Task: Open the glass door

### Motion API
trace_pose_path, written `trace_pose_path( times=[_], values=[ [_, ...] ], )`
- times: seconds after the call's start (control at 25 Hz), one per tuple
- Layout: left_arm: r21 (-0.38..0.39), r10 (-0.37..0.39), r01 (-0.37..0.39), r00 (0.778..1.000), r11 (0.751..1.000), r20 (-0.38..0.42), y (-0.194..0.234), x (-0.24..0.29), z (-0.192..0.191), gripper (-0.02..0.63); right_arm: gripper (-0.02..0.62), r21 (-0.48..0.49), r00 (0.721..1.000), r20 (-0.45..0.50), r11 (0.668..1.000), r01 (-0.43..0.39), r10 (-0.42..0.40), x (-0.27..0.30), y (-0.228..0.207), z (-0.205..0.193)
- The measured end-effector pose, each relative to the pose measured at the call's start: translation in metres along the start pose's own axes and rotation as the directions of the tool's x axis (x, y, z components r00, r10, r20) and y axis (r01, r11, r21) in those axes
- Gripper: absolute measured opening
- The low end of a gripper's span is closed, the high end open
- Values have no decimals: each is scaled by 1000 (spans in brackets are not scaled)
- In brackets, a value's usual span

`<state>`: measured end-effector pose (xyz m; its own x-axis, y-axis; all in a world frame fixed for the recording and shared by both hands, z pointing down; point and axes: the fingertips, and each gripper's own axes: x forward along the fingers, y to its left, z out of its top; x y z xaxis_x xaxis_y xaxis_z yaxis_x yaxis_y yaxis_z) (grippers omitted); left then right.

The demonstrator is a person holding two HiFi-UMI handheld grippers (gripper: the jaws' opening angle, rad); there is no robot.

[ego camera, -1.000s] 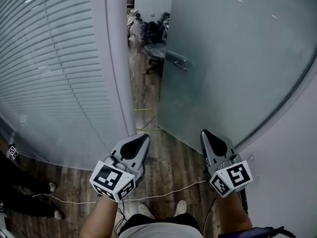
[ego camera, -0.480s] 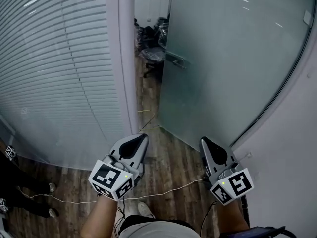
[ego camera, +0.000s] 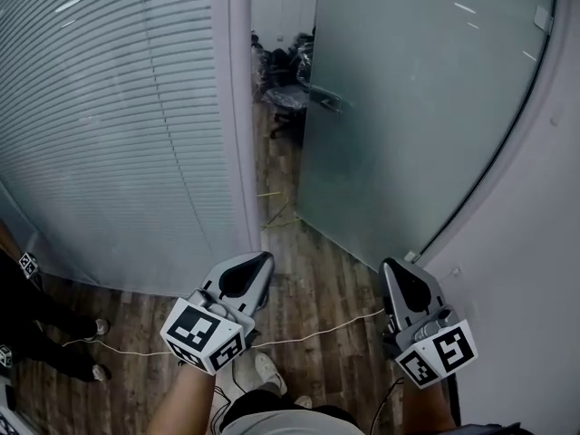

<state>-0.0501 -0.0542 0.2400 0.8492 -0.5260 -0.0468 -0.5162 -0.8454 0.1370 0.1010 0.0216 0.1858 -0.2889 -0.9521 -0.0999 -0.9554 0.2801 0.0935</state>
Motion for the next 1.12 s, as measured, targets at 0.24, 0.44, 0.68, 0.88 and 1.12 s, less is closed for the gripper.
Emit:
trace_pose_path(
  times=[0.24,0.44,0.68,0.88,1.12],
  values=[
    [-14,5,-5,1000,1000,-10,-25,-36,19,0,2,22,1000,-18,1000,10,-10,-26,18,21],
    [-26,-3,2,1000,1000,-7,-22,-57,28,0,2,16,999,-25,1000,21,-20,-29,40,30],
    [-8,-24,24,1000,1000,5,1,-78,32,0,2,1,998,-37,999,55,-55,-14,67,24],
    [-11,-35,35,999,999,12,25,-90,25,0,2,7,996,-55,998,66,-66,-1,85,3],
    [-13,-48,48,999,999,11,34,-84,28,0,2,0,994,-64,996,88,-88,4,82,4]
  ],
)
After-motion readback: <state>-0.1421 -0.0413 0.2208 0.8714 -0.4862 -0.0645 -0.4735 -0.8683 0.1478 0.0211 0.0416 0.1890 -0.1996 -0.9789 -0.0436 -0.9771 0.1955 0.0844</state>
